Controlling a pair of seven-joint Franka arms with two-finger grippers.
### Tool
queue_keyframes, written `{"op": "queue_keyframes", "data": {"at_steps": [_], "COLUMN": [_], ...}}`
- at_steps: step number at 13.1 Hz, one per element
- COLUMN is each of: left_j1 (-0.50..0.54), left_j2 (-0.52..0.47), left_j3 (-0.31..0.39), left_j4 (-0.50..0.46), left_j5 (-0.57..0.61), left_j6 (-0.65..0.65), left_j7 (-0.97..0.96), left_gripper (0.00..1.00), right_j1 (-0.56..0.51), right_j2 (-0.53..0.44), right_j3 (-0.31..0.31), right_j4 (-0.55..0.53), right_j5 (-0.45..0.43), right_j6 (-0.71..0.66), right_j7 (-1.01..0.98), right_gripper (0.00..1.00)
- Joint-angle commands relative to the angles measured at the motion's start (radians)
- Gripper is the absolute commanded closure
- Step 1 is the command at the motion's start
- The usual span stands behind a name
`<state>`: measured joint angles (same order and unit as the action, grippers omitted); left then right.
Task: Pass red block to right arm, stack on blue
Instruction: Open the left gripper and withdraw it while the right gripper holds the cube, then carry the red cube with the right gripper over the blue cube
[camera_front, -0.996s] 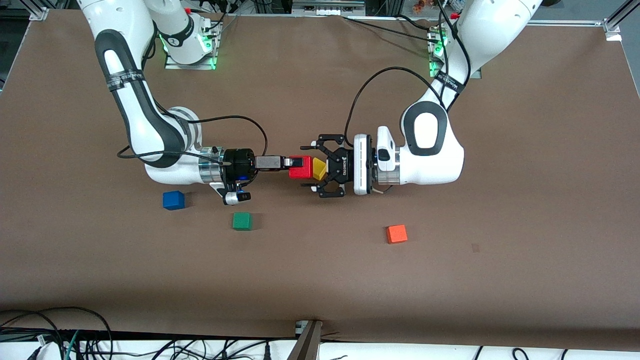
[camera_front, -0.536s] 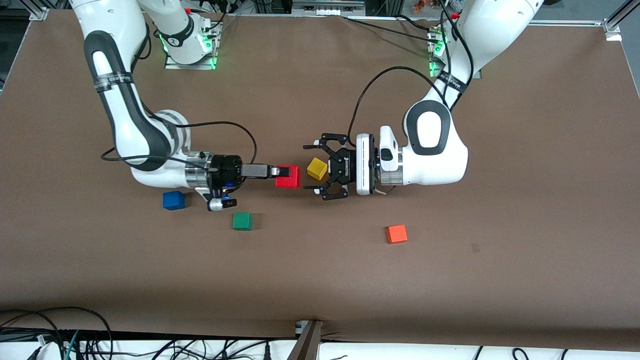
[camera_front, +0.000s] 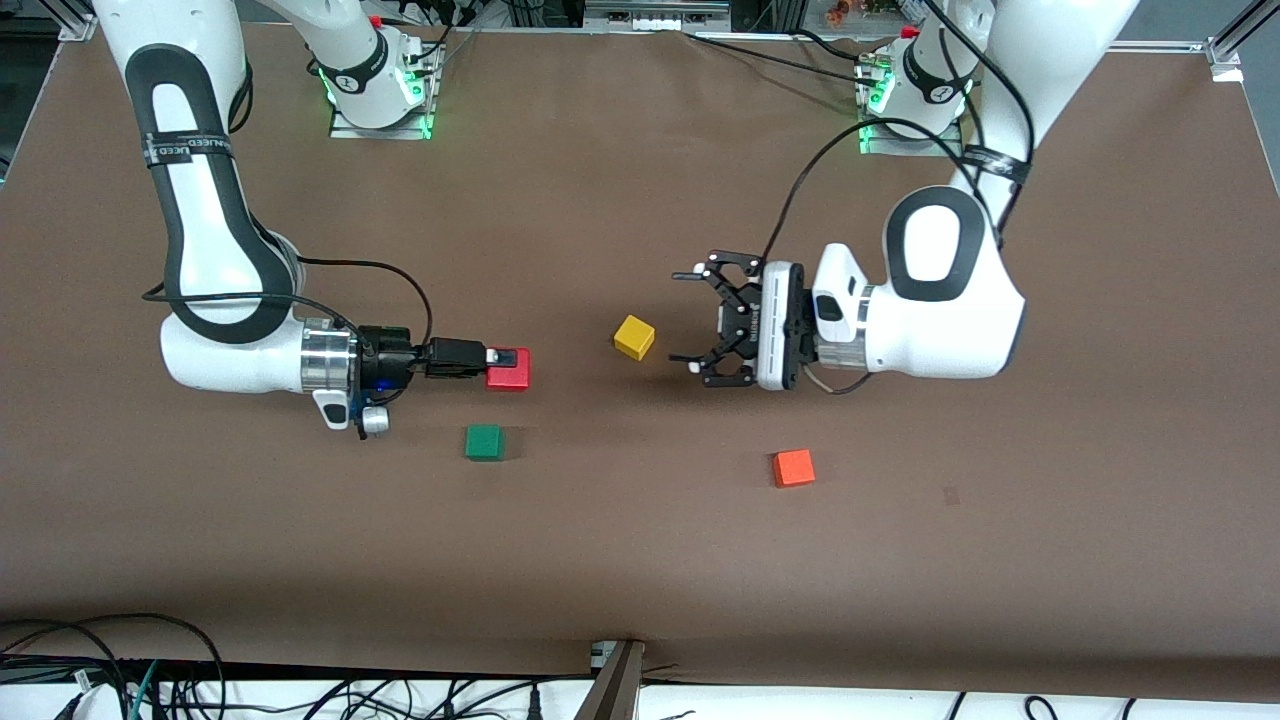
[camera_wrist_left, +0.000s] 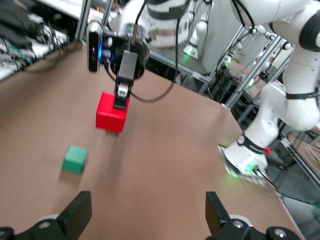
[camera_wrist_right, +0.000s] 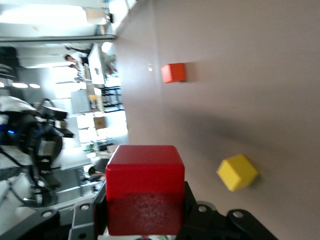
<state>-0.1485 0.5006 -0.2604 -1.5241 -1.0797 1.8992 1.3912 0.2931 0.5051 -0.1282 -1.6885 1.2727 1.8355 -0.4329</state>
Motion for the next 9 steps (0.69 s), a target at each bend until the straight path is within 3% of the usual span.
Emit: {"op": "queue_keyframes", "data": {"at_steps": [1, 5, 9], "left_j1": [0.027, 0.047, 0.06], "left_j2": [-0.036, -0.082, -0.134], "left_j3": [0.003, 0.007, 0.013], "left_j4": [-0.004, 0.016, 0.061], "left_j5": [0.125, 0.323, 0.544], "left_j6": [-0.099, -0.25, -0.39], "left_j7": [-0.121, -0.361, -0.68], "left_gripper": [0.0, 0.0, 0.0], "right_j1": [0.006, 0.006, 0.012], "right_j2": [-0.01, -0.013, -0.013], "right_j3": [-0.03, -0.042, -0.103], "right_j4": [0.021, 0.036, 0.036], "right_j5": [-0.184, -0.614, -0.901], "right_j6": [0.016, 0.027, 0.036], "right_j7": [-0.004, 0.036, 0.042], "right_gripper": [0.97, 0.97, 0.99]}}
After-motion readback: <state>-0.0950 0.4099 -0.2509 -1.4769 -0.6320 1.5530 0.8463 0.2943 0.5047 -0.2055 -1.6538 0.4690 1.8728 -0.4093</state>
